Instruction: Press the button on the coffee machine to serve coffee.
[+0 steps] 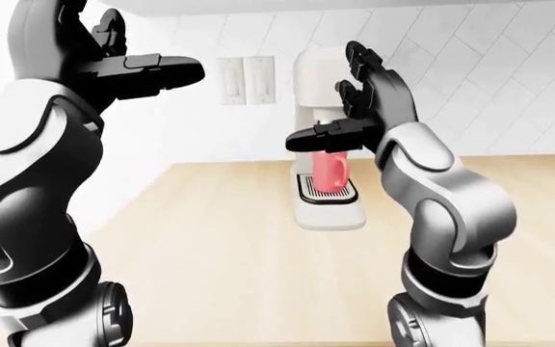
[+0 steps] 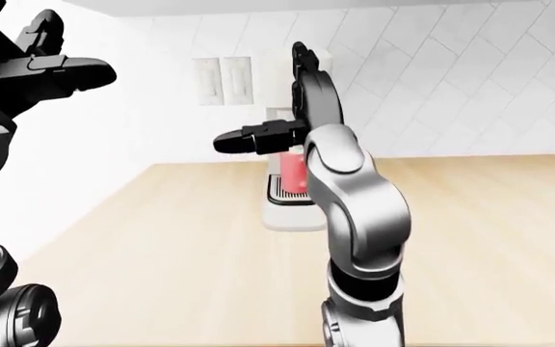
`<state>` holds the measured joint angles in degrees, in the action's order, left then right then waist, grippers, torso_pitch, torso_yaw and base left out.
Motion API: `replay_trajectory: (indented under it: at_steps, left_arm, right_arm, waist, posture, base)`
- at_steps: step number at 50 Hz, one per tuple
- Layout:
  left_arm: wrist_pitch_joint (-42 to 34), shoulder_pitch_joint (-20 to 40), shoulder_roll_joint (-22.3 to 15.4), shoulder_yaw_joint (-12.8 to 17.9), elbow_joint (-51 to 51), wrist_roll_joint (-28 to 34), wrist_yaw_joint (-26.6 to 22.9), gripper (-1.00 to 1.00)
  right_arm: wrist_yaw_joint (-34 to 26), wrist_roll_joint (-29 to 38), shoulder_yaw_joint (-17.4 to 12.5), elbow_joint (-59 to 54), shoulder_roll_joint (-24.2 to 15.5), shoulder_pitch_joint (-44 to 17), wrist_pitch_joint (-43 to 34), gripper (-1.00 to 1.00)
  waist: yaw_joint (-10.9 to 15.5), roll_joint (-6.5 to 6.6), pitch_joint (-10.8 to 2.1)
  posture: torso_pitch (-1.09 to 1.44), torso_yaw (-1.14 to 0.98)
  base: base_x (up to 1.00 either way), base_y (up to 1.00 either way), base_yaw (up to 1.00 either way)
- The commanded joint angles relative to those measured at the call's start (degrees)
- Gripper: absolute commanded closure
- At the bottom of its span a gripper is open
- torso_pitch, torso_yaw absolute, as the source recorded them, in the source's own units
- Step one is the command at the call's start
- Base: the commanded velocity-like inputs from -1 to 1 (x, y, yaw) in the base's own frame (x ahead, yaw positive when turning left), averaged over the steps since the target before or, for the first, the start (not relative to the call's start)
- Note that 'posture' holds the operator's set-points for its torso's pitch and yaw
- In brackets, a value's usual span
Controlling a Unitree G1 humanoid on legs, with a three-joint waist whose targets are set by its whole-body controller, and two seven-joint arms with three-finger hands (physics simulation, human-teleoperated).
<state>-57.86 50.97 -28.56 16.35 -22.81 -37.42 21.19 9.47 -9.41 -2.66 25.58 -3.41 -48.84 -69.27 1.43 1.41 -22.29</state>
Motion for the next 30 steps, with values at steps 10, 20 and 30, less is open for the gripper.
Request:
replay_trajectory:
  at_steps: [10,20,30]
  left_arm:
    - [1.42,1.61,-0.48,0.23,-0.55,0.17,-0.06,-1.0]
    - [1.57,1.7,-0.08,-0.09,-0.27,0.87,-0.41,-1.0]
    - [1.62,1.91,0.01,0.15,0.03,1.2,-0.83,-1.0]
  right_arm:
    - [0.64,0.02,-0.82,-3.52,-0.42,-3.35,4.53,-1.0]
    - [0.44,-0.09,-0.84,-9.3,-1.34,-3.78,9.23,-1.0]
    - [0.63,0.12,-0.62,-14.51,-1.28,-4.67,13.05,-1.0]
  waist:
    - [-0.05,0.24,0.0]
    - [-0.07,0.25,-0.09]
    - [-0.21,0.39,-0.08]
  posture:
    - [-0.68,0.0]
    - [-0.68,0.0]
    - [-0.68,0.0]
  base:
    - [0.0,0.0,0.0]
    - [0.0,0.0,0.0]
    - [0.0,0.0,0.0]
